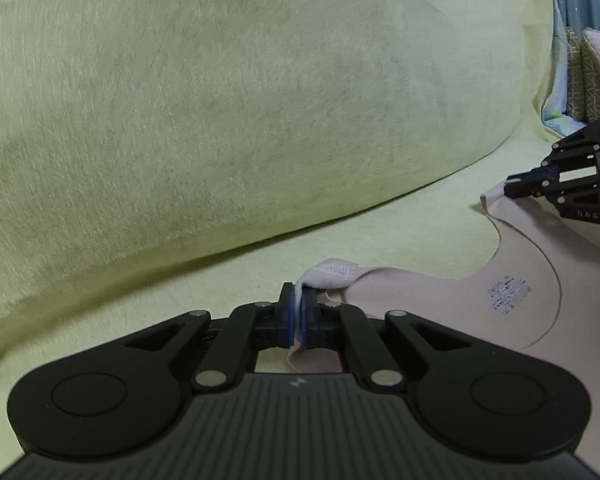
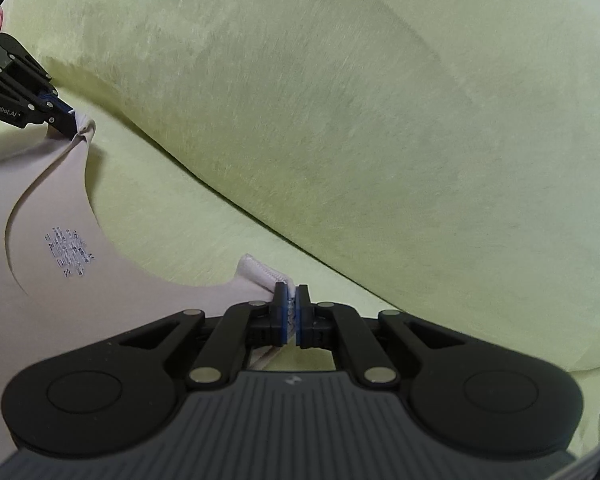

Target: Fold clothes

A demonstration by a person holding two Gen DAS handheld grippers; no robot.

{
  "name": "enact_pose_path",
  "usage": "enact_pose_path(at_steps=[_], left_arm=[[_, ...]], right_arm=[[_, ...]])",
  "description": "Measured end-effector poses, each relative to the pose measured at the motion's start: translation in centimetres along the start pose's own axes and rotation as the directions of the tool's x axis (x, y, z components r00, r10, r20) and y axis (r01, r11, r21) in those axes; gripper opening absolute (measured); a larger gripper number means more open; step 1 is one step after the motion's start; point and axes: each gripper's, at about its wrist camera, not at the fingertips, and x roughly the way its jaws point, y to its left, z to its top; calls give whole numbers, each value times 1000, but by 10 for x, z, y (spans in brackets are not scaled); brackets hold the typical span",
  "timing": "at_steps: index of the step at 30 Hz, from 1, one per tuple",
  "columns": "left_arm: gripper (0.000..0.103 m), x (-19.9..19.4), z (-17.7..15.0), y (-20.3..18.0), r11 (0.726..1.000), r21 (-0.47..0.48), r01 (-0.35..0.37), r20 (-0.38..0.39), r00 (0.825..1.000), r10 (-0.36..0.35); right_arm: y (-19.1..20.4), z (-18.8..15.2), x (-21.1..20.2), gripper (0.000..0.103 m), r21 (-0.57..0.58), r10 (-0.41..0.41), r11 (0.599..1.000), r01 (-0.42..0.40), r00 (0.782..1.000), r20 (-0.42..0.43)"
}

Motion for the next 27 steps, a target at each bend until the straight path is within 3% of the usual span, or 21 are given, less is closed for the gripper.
enact_pose_path(at_steps=[3, 4, 6, 12, 15, 18, 21, 27], left_arm=[[5, -3, -4, 0, 1000, -11, 26, -11, 1000, -26], [6, -5, -3, 2, 999, -23, 36, -7, 999, -36], [13, -10, -3, 7, 997, -52, 51, 0, 999, -51], [21, -19, -6, 27, 996, -77, 52, -29, 998, -54], [21, -18, -7, 32, 994, -80, 69, -50, 996, -74], [22, -14, -2, 26, 997, -12, 75, -35, 997, -76], [26, -11, 7, 18, 991, 78, 111, -8, 994, -110], [26, 9, 21, 3, 974, 199, 107, -68, 993, -95]], right_arm=[[1, -3, -1, 4, 10, -2, 1000, 2, 1000, -10], [0, -3, -9, 12, 27, -7, 1000, 7, 1000, -9], [-1, -2, -22, 19, 41, -28, 999, 28, 1000, 0], [12, 2, -85, 23, 134, -101, 986, 95, 994, 35], [19, -8, -103, 25, 259, -74, 964, 60, 996, 47], [27, -17, -106, 26, 296, -80, 954, 53, 994, 77], [29, -22, -103, 28, 256, -71, 965, 51, 995, 69], [14, -33, -101, 33, 304, -54, 952, 35, 997, 55]])
